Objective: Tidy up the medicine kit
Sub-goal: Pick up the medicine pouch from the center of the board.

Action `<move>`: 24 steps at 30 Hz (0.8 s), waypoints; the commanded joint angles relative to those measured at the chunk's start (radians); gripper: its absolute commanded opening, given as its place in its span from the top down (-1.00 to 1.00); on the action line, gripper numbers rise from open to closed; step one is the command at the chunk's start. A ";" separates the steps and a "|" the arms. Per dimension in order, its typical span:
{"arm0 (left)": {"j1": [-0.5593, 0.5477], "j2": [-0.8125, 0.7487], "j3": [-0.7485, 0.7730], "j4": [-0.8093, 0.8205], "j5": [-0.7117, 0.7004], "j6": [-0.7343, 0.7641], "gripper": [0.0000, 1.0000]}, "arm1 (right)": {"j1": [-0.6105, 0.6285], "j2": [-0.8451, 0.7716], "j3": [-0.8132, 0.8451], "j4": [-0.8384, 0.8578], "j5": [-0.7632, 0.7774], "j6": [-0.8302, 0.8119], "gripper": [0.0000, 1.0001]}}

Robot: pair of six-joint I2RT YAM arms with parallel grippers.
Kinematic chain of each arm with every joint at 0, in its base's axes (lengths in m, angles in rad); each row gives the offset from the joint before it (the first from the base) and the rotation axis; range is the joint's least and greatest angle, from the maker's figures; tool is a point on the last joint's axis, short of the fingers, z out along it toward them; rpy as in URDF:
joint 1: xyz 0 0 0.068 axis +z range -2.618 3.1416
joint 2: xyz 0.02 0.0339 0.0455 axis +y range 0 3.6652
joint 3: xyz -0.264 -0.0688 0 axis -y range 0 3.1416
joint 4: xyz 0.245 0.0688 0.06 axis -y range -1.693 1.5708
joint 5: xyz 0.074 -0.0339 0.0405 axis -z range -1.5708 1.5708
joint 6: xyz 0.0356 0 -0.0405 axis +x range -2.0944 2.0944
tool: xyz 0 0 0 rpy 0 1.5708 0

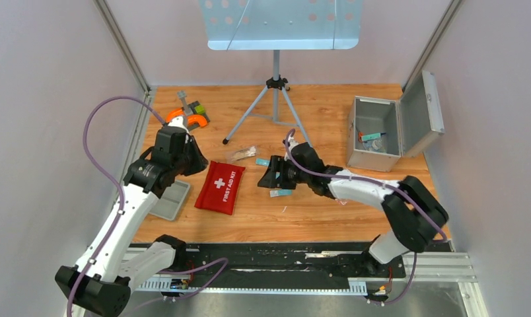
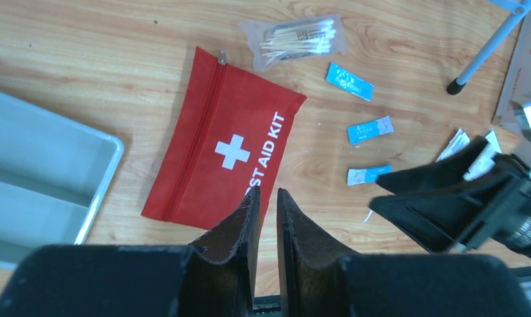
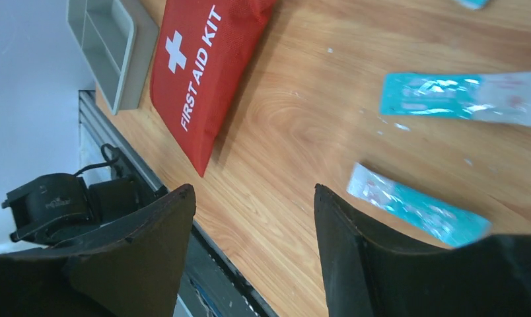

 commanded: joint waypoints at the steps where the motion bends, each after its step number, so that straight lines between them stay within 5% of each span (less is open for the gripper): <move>1: 0.006 -0.056 -0.049 -0.001 -0.022 -0.055 0.53 | 0.028 0.118 0.040 0.336 -0.116 0.130 -0.30; 14: 0.006 -0.091 -0.053 -0.023 -0.100 -0.049 0.51 | 0.098 0.484 0.276 0.323 -0.085 0.155 -0.30; 24: 0.006 -0.112 -0.046 -0.054 -0.102 -0.034 0.49 | 0.131 0.632 0.316 0.458 -0.072 0.239 -0.07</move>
